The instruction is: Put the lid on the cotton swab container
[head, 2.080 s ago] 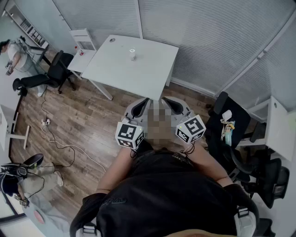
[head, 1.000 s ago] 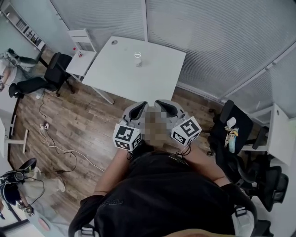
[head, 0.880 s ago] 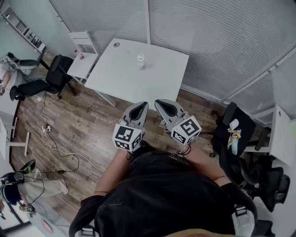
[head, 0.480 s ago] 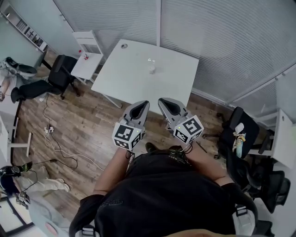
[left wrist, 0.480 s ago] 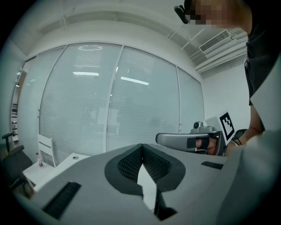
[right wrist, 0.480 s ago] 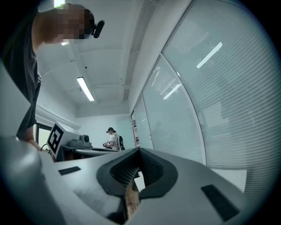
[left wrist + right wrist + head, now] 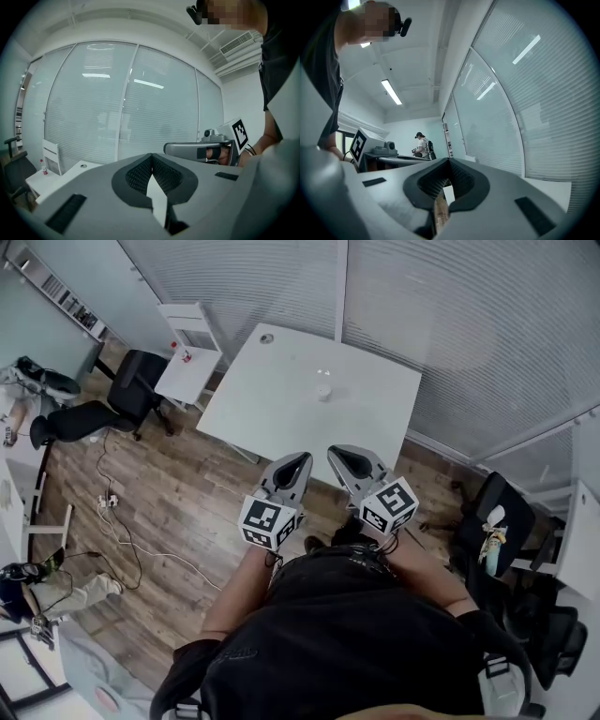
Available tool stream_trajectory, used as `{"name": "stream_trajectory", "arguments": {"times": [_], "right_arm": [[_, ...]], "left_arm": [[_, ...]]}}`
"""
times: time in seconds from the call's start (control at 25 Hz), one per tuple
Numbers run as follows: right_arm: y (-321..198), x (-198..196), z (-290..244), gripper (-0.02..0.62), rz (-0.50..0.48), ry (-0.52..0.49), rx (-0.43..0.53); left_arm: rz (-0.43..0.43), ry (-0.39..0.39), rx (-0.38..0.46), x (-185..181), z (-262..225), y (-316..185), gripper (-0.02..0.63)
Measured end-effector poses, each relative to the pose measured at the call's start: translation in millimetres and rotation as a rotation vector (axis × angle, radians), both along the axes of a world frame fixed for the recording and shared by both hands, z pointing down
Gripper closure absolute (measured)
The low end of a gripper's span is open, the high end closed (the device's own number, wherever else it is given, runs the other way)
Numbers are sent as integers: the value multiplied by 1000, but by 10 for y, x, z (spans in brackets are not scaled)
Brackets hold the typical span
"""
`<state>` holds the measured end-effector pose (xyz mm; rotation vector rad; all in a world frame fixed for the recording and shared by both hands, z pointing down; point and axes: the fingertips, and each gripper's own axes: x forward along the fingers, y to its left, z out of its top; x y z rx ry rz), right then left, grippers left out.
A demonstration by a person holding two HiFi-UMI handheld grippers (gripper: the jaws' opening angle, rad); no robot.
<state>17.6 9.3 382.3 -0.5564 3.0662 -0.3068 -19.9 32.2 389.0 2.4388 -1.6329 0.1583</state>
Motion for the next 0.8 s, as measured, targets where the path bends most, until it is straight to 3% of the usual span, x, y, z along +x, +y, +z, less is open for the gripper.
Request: {"name": "stream_trajectory", "arguments": {"times": [0.48, 0.8], "right_arm": [[-948, 292, -114, 574, 4, -2, 52], [-1262, 356, 77, 574, 7, 32, 35]], "left_arm": [[13, 5, 61, 222, -104, -836, 591], [0, 25, 57, 271, 61, -1216, 591]]}}
